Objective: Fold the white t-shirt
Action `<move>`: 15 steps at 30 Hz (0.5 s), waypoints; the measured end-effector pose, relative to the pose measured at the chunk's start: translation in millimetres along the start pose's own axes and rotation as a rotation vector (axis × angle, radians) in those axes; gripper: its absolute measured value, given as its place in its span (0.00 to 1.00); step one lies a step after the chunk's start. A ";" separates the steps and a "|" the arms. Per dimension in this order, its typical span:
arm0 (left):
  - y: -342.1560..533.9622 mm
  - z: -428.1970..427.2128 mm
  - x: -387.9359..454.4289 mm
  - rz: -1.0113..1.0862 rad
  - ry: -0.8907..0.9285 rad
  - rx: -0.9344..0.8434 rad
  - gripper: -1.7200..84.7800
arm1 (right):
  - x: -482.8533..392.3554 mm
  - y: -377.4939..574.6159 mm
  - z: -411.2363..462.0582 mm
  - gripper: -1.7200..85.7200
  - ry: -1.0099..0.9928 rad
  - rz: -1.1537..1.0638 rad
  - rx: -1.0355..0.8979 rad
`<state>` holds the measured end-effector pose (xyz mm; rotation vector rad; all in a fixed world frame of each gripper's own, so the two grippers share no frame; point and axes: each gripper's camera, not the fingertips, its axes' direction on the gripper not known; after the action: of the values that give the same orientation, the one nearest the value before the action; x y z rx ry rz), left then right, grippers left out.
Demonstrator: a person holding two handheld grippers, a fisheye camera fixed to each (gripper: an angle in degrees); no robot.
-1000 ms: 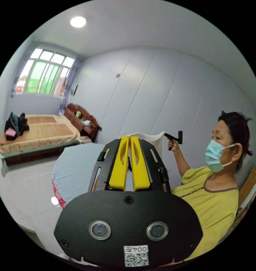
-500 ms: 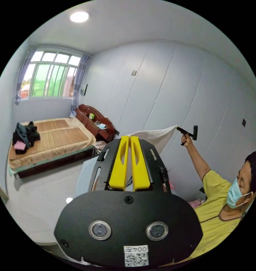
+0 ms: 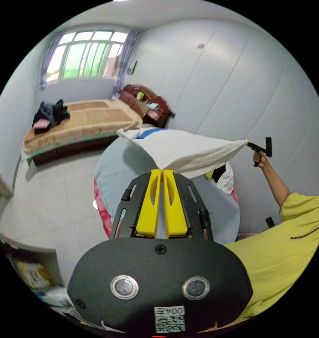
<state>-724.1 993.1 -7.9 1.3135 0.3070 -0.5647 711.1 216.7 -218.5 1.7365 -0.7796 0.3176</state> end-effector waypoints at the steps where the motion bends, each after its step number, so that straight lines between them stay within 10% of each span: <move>1: 22.4 24.5 -4.3 -0.032 -0.027 -0.041 0.03 | 12.3 42.3 25.9 0.02 -0.005 0.048 -0.052; 15: 89.8 88.0 -3.1 -0.143 -0.116 -0.284 0.03 | 32.9 388.2 67.9 0.01 0.003 0.343 -0.295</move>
<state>-686.0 922.0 88.7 0.9862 0.3732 -0.6886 472.9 91.5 71.3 1.3244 -1.0681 0.4136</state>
